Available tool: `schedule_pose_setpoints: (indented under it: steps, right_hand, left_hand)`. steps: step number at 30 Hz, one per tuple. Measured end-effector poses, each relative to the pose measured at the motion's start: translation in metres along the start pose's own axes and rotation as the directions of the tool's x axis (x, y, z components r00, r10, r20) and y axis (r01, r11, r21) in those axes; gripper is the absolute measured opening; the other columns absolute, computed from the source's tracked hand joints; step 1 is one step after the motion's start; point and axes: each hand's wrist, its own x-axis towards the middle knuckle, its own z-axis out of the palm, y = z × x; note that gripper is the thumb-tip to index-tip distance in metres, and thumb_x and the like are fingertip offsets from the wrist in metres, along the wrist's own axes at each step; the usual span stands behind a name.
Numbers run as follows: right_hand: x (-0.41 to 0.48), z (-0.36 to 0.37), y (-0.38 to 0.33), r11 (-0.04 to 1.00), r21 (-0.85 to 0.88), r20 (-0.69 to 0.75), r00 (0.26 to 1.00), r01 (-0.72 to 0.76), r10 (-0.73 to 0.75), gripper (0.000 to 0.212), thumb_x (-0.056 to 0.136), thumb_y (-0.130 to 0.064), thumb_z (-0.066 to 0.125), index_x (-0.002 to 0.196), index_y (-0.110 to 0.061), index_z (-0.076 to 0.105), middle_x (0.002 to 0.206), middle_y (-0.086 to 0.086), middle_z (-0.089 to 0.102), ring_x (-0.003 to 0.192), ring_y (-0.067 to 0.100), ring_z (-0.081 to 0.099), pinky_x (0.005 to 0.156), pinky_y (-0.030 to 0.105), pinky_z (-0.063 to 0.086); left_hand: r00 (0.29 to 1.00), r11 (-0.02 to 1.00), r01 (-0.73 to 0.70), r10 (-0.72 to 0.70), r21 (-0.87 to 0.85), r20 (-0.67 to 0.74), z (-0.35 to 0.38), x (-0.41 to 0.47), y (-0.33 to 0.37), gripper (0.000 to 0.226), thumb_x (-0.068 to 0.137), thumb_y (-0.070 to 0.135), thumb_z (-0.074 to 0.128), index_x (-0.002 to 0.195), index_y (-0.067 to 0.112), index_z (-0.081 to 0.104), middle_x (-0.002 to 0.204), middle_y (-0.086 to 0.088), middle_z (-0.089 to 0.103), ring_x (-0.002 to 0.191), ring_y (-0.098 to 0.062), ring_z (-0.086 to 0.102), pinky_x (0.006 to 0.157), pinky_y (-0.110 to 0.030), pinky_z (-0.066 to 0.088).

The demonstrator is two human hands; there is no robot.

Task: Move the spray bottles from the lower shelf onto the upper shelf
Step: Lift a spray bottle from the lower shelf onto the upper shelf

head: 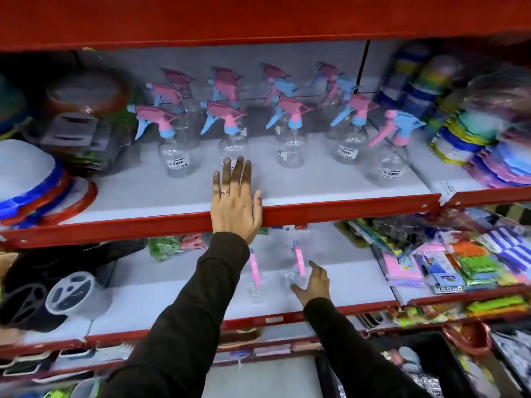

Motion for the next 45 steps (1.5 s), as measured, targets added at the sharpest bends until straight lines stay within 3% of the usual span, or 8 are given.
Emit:
schedule_pose_setpoints:
  steps: [4,9,18,22,27,30,39,45]
  right_hand:
    - [0.014,0.004,-0.013,0.986,0.125,0.088,0.991,-0.114,0.103,0.074,0.072,-0.012,0.084,0.136,-0.008,0.049,0.134,0.015,0.053,0.120,0.033,0.058,0.106,0.041,0.047]
    - [0.016,0.007,-0.010,0.990,0.080,0.088,0.990,-0.116,0.109,0.057,0.077,-0.014,0.080,0.128,-0.013,0.054,0.121,0.012,0.061,0.109,0.031,0.062,0.099,0.035,0.050]
    - [-0.030,-0.017,-0.004,0.966,0.193,-0.100,0.983,0.172,-0.155,0.063,0.062,-0.034,0.085,0.118,-0.027,0.058,0.114,-0.004,0.064,0.103,0.019,0.061,0.091,0.036,0.055]
    - [-0.050,-0.035,-0.013,0.911,0.174,-0.233,0.914,0.374,-0.331,0.058,0.060,-0.038,0.082,0.113,-0.030,0.059,0.108,-0.011,0.062,0.098,0.011,0.059,0.083,0.029,0.054]
    - [-0.066,-0.062,-0.029,0.843,0.105,-0.340,0.815,0.528,-0.469,0.062,0.060,-0.039,0.082,0.115,-0.033,0.055,0.107,-0.015,0.055,0.092,0.001,0.055,0.075,0.007,0.042]
    - [-0.070,-0.079,-0.038,0.795,0.082,-0.399,0.751,0.601,-0.527,0.063,0.061,-0.040,0.082,0.117,-0.036,0.053,0.107,-0.015,0.052,0.092,0.001,0.055,0.075,0.006,0.042]
    - [-0.062,-0.134,-0.087,0.714,0.018,-0.557,0.600,0.700,-0.574,0.059,0.065,-0.045,0.081,0.114,-0.020,0.061,0.102,-0.010,0.048,0.087,0.005,0.054,0.077,0.014,0.047]
    - [-0.038,-0.161,-0.136,0.699,0.027,-0.599,0.572,0.714,-0.560,0.058,0.066,-0.047,0.079,0.117,-0.026,0.062,0.100,-0.011,0.051,0.085,-0.007,0.051,0.078,-0.001,0.035]
  left_hand:
    - [1.000,1.000,0.013,-0.013,0.028,-0.005,0.000,0.001,0.001,0.063,0.099,0.035,0.023,0.156,0.009,0.020,0.165,-0.010,0.019,0.154,-0.030,0.009,0.124,-0.048,0.007]
    - [1.000,1.000,0.009,-0.009,0.028,0.007,0.001,0.002,0.000,0.063,0.099,0.035,0.023,0.156,0.010,0.021,0.165,-0.010,0.020,0.154,-0.030,0.009,0.124,-0.049,0.009]
    - [0.998,0.999,0.031,-0.032,0.021,0.045,-0.005,0.001,0.003,0.062,0.099,0.035,0.024,0.156,0.010,0.022,0.164,-0.010,0.021,0.154,-0.031,0.008,0.125,-0.048,0.004]
    - [0.998,0.999,0.036,-0.036,0.014,0.058,-0.007,0.000,0.004,0.061,0.100,0.035,0.022,0.155,0.009,0.024,0.164,-0.010,0.023,0.154,-0.031,0.009,0.125,-0.048,0.004]
    - [0.997,0.999,0.042,-0.042,0.011,0.067,-0.011,-0.001,0.006,0.061,0.100,0.035,0.022,0.155,0.009,0.024,0.164,-0.010,0.023,0.154,-0.030,0.008,0.125,-0.047,0.002]
    - [0.996,0.999,0.040,-0.040,0.007,0.073,-0.013,-0.002,0.006,0.062,0.099,0.035,0.020,0.155,0.007,0.022,0.164,-0.010,0.021,0.154,-0.030,0.007,0.125,-0.047,0.002]
    - [0.996,0.999,0.038,-0.039,0.006,0.081,-0.012,-0.002,0.006,0.065,0.098,0.036,0.015,0.156,0.008,0.018,0.165,-0.010,0.016,0.154,-0.028,0.004,0.125,-0.046,0.002]
    - [0.997,0.999,0.037,-0.037,0.001,0.064,-0.011,-0.001,0.005,0.064,0.099,0.036,0.016,0.155,0.007,0.022,0.165,-0.010,0.020,0.154,-0.029,0.006,0.125,-0.045,0.001]
